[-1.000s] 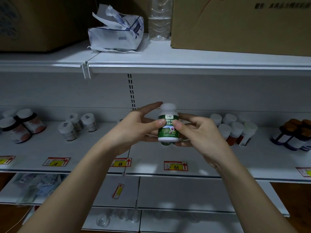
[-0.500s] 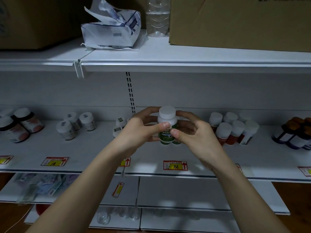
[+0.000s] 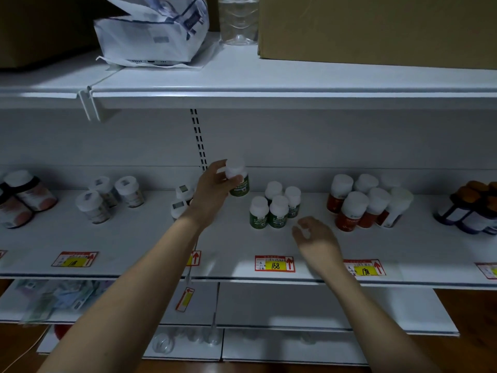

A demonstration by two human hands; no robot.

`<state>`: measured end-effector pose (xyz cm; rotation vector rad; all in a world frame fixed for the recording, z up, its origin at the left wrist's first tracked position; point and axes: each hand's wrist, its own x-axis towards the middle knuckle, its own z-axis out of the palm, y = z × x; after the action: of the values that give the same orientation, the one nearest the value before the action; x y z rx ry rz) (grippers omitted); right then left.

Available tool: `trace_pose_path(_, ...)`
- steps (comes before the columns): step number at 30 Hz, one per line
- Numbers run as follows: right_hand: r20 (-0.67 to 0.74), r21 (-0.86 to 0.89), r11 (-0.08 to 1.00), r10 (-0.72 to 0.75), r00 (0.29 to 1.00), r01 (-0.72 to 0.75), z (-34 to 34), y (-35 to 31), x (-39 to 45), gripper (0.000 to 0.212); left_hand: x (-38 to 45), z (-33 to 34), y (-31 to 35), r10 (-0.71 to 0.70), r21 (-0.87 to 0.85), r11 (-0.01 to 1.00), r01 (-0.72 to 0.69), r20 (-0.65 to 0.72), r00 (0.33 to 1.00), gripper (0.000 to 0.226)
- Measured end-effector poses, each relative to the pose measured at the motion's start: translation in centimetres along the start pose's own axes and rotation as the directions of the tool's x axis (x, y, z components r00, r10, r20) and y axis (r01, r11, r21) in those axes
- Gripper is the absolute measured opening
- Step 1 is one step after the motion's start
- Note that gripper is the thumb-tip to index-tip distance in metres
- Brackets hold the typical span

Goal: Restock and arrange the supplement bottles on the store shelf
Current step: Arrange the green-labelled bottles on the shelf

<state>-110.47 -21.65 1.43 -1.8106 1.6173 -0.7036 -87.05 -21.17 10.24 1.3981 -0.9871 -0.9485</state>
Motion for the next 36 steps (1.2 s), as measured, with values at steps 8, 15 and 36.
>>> trace_pose_path(8,0.171,-0.43,0.9,0.006,0.985,0.069,2.7,2.4,1.9,0.067,3.9,1.3,-4.1,-0.182,0.009,0.983,0.182,0.024,0.983,0.038)
trace_pose_path(15,0.179,-0.523,0.845,-0.013,0.984,0.107,3.8,4.1,2.0,0.076,5.3,2.1,-6.5,-0.272,0.087,0.96,0.266,0.077,0.959,0.052)
trace_pose_path(36,0.147,-0.518,0.85,-0.023,0.989,0.097,4.3,4.7,2.3,0.08,6.2,2.6,-7.7,-0.295,0.158,0.95,0.27,0.159,0.942,0.032)
